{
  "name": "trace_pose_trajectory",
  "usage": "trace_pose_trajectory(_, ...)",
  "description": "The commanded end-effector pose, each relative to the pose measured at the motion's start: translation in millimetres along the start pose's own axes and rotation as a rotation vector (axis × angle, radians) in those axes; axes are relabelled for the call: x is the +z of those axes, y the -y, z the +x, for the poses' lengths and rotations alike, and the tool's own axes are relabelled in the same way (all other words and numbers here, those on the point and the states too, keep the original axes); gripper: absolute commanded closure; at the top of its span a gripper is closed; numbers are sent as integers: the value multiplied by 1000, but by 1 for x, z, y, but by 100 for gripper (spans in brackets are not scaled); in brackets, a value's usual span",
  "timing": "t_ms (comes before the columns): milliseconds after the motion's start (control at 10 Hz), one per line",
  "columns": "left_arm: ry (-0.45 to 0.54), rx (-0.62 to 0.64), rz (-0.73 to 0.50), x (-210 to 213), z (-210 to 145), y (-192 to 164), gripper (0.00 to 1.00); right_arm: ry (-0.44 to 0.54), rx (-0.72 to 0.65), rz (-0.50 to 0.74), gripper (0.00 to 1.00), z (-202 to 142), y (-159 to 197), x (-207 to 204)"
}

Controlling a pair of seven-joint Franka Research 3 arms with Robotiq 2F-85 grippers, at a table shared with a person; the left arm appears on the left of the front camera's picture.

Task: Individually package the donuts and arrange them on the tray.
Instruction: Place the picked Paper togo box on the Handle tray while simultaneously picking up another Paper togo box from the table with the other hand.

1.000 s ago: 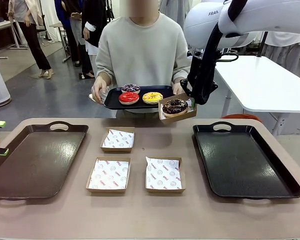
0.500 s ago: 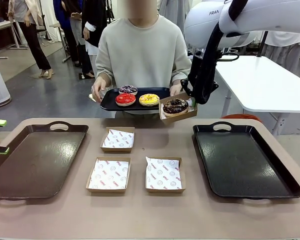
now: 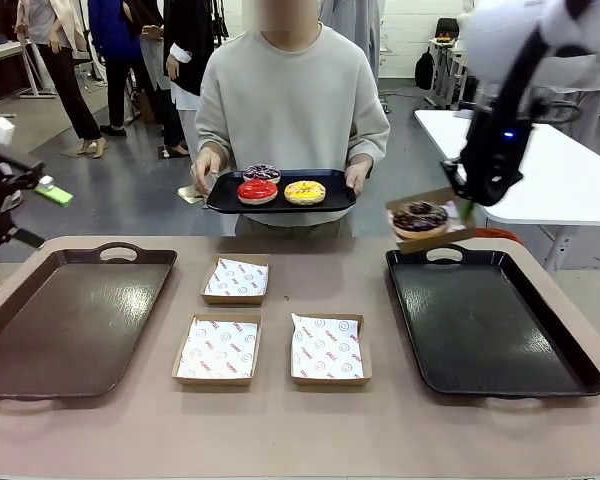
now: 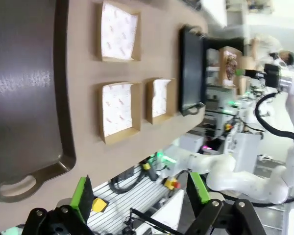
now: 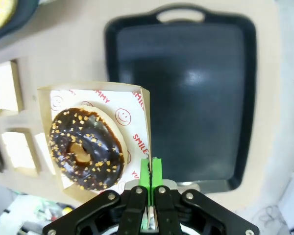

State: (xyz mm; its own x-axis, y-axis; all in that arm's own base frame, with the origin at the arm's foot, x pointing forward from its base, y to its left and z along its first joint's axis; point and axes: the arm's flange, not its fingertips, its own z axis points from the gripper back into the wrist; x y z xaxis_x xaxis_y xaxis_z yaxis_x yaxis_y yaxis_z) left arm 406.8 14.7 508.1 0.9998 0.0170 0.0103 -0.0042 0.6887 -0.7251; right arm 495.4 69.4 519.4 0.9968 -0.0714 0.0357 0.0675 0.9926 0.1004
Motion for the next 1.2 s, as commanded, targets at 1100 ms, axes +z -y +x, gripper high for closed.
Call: trace_pose_trajectory(1100,94,-38,790,-223,154,70,0,8,22,36,99,15,100,-43)
